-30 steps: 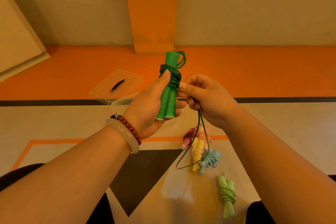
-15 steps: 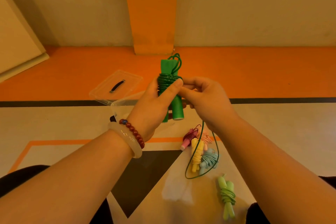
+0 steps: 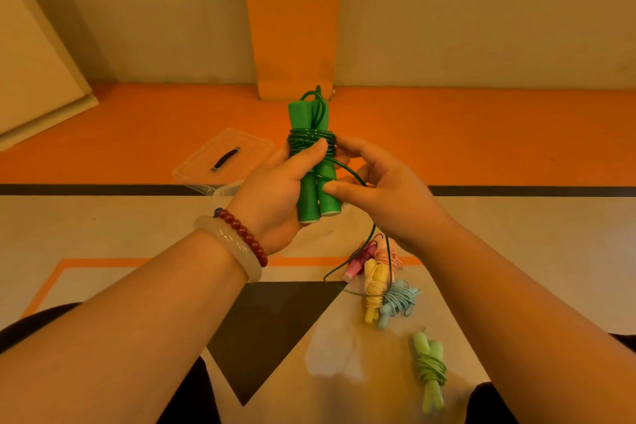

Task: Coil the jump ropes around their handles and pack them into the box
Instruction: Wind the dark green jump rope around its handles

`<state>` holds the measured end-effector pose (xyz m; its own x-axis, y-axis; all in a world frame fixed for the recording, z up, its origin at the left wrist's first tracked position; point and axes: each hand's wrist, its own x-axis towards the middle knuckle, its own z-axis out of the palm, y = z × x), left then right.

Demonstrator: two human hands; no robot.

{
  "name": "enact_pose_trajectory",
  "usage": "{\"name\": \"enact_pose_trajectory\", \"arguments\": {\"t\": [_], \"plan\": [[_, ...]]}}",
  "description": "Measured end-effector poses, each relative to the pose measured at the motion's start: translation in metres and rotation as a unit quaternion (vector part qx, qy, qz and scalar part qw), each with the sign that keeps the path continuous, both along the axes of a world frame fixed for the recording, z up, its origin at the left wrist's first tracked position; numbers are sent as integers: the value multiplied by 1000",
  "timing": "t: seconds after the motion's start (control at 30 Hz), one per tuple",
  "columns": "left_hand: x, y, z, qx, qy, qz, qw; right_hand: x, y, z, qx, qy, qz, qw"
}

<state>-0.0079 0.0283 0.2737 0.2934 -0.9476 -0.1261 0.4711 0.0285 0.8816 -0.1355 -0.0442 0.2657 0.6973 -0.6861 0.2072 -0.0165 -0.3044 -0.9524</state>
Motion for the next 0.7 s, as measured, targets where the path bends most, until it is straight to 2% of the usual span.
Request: {"name": "enact_pose_trajectory", "arguments": {"t": [0.1, 0.23, 0.33, 0.5, 0.57, 0.63, 0.7], "plan": [[0, 1, -1, 12, 13, -19, 1000, -2, -3, -2, -68, 49, -14, 996], [0, 2, -2, 38, 22, -36, 998, 1, -1, -6, -25, 24, 4, 999], [-2, 1, -1, 27, -13, -18, 999, -1, -6, -5, -45, 33, -7, 998], [-8, -1, 2, 23, -72, 45, 996, -5, -12, -5, -166, 30, -109, 980], [-8, -2, 2, 26, -92, 55, 994, -7, -12, -3, -232, 27, -112, 966], [-8, -2, 3, 24, -105, 51, 993, -9, -12, 0, -229, 31, -92, 969], [-10, -1, 4, 20, -109, 41, 993, -11, -14, 5, -180, 37, -80, 980]]}}
